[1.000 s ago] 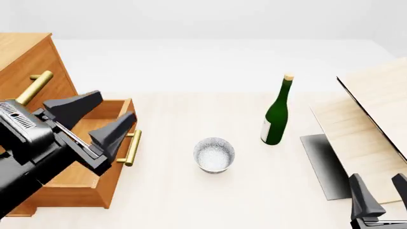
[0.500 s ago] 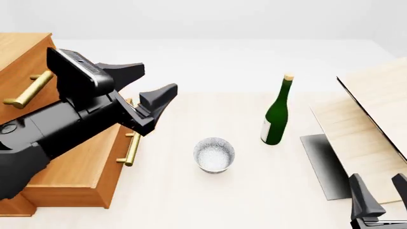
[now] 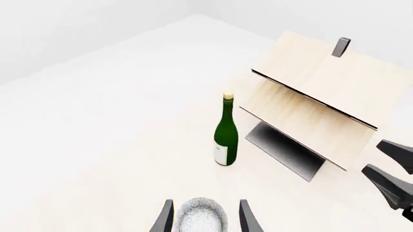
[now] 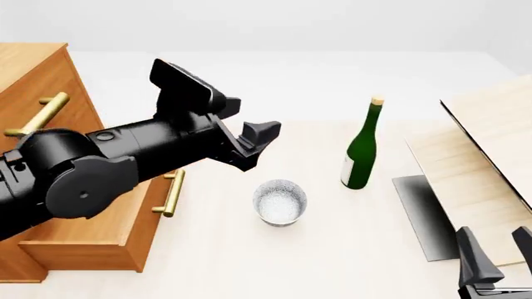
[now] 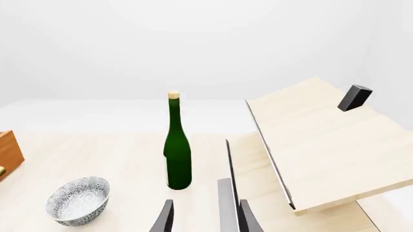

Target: Put the bowl in the bottom drawer of the cabinet.

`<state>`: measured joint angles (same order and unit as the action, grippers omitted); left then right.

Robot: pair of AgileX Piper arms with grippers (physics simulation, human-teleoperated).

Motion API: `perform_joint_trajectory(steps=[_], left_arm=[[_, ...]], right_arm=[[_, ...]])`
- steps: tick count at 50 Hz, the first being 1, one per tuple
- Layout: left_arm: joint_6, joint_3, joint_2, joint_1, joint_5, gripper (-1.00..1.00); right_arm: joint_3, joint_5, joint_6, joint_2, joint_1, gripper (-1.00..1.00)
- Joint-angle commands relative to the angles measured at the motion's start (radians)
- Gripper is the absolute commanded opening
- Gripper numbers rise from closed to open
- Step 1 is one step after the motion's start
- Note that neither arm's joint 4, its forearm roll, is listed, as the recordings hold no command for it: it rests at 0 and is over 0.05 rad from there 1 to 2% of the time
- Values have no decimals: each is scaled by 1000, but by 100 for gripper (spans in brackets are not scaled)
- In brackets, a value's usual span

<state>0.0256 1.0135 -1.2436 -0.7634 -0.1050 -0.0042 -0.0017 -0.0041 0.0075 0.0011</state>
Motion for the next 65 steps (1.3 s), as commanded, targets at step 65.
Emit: perform_joint_trajectory(steps=[65], left_arm=[[-133, 343, -477, -23, -246, 100]], right_arm=[[0, 0, 0, 0, 0, 100]])
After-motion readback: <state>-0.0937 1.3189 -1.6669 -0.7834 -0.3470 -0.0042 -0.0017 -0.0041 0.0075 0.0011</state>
